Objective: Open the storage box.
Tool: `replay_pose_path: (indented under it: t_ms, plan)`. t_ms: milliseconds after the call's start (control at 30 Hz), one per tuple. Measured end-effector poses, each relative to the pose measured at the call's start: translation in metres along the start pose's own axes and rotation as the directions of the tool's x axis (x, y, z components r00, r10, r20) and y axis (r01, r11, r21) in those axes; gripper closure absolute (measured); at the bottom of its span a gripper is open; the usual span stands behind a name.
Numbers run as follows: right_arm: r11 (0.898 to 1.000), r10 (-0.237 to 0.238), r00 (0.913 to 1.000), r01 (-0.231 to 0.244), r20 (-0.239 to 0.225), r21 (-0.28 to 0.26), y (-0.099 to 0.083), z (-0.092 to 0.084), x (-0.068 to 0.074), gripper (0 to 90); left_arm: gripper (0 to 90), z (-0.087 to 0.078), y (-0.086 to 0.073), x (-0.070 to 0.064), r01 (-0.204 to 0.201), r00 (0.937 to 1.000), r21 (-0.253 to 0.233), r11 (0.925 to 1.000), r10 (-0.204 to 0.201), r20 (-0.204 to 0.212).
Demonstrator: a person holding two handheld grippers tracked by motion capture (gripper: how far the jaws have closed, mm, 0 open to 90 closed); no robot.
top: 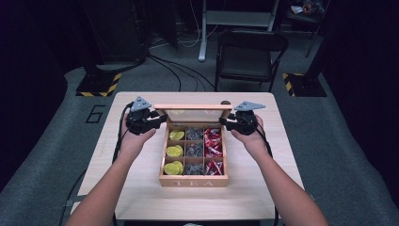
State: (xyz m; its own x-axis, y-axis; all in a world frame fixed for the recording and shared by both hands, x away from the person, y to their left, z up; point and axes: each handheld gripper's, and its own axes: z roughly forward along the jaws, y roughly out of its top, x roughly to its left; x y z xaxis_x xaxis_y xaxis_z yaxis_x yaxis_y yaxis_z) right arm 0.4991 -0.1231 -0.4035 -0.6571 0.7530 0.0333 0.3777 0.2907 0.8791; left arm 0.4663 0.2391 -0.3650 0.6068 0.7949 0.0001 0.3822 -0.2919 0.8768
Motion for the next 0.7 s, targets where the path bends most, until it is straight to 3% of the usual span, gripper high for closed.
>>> replay_pose_path:
  t_ms: [167, 533, 700]
  plan:
    - [1.0, -0.024, 0.9997, 0.024, 0.0, 0.013, 0.0025, 0.0003, -0.0008, 58.8, 60.9, -0.0002, 0.0001, 0.001, 0.004, 1.0, 0.002, 1.0, -0.004, 0.006]
    - [1.0, 0.007, 1.0, -0.007, -0.005, 0.023, 0.0063, 0.0019, -0.0034, 58.9, 60.9, -0.0031, -0.0059, 0.0058, 0.036, 0.9993, -0.01, 0.9993, -0.036, -0.002]
    - [0.999, 0.028, 0.9996, -0.028, -0.004, 0.021, 0.009, 0.004, -0.0058, 59.1, 60.0, -0.0055, -0.008, 0.0068, 0.033, 0.9994, 0.016, 0.9993, -0.033, -0.002]
